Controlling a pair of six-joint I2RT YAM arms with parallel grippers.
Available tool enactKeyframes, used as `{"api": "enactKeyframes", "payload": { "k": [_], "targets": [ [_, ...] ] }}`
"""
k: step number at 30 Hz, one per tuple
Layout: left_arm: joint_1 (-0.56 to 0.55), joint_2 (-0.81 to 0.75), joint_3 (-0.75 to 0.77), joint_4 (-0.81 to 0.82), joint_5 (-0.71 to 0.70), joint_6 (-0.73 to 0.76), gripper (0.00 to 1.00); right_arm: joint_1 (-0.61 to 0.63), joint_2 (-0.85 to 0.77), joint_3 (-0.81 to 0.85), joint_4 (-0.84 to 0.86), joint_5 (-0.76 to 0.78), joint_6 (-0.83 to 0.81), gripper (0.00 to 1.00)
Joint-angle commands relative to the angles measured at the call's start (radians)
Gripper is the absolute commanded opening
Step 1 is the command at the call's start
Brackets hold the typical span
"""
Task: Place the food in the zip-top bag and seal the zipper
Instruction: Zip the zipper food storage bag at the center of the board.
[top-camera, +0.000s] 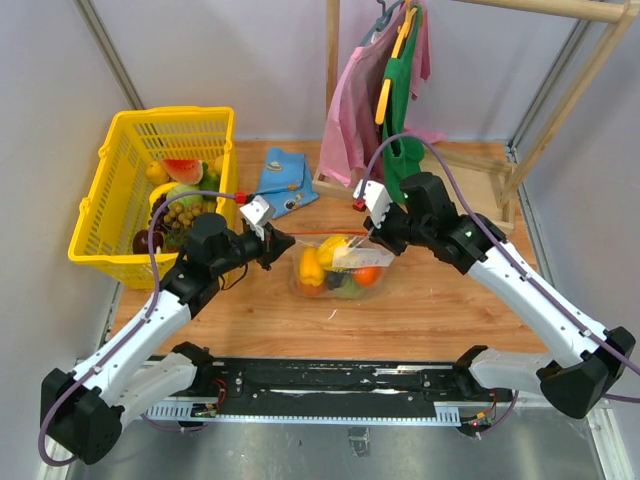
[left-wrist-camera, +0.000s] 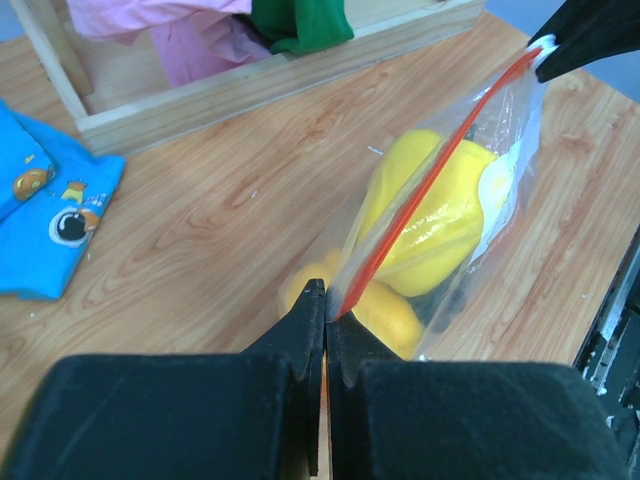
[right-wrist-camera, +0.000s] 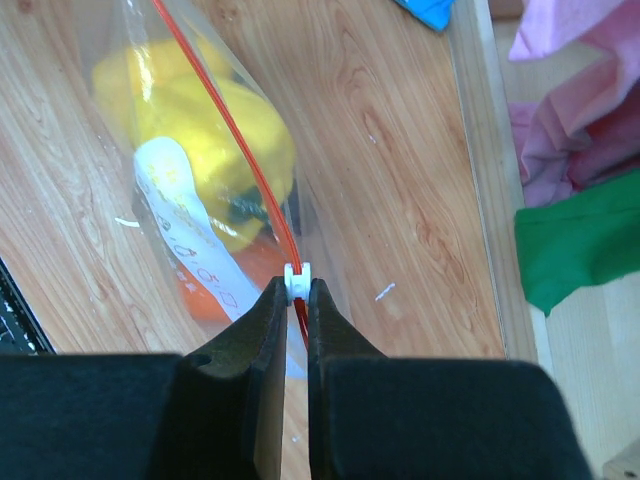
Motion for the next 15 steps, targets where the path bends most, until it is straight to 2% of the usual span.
{"api": "enactKeyframes", "payload": {
  "k": [1, 15],
  "targets": [
    [0.010, -0.036, -0.012, -0.054, -0.103, -0.012, 0.00, -0.051, -0.039, -0.012, -0.071, 0.121, 0.037, 0.01],
    [0.011, -0.069, -0.010, -0.098, -0.132, -0.033, 0.00, -0.179, -0.033, -0.021, -0.129, 0.219, 0.168, 0.01]
  ]
}}
